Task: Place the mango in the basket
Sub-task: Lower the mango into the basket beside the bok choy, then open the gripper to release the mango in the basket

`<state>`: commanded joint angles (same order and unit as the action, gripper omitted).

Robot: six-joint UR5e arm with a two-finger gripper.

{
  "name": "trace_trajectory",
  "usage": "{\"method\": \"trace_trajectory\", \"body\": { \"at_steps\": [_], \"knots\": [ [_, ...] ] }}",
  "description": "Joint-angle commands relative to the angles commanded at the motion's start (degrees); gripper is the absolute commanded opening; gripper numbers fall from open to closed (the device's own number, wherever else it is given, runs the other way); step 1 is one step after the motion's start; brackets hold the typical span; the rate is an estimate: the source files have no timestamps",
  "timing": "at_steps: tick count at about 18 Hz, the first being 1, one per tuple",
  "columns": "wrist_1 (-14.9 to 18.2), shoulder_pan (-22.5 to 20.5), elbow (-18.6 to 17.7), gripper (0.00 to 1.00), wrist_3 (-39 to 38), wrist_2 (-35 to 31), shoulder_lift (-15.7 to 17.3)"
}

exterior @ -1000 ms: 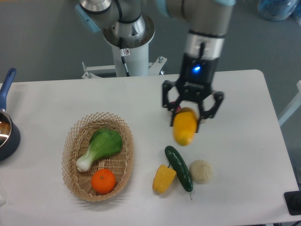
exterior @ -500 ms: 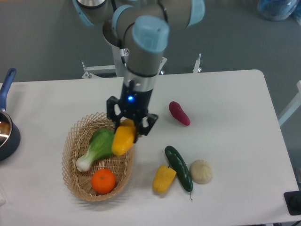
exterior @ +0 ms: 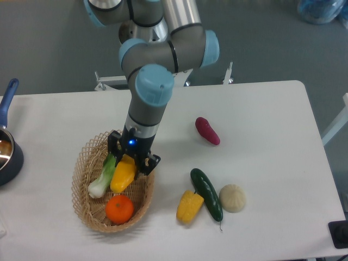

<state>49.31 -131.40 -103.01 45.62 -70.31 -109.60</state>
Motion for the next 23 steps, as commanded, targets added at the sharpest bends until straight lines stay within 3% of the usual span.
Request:
{"method": "trace_trajectory", "body": {
  "at_steps": [4,7,8,9,11,20,23],
  "knots": [
    [-0.09,0.44,0.00,0.46,0.09,-0.26,-1.32],
    [-0.18,0.44,0.00,0.57,0.18,-0.35,-1.67],
    [-0.18,0.53,0.09,0.63,0.18,-0.27,-1.67],
    [-0.18,0.53,0.44,0.87,0.35,-0.26,-1.67],
    [-0.18,0.44,1.05,1.00,0.35,-0.26,-1.59],
    [0.00,-0.09,6.41,1.00,0.44,-0.96,-0.88],
    [-0.18,-0.70,8.34,1.00,1.22,-11.21,-0.62]
  ]
}}
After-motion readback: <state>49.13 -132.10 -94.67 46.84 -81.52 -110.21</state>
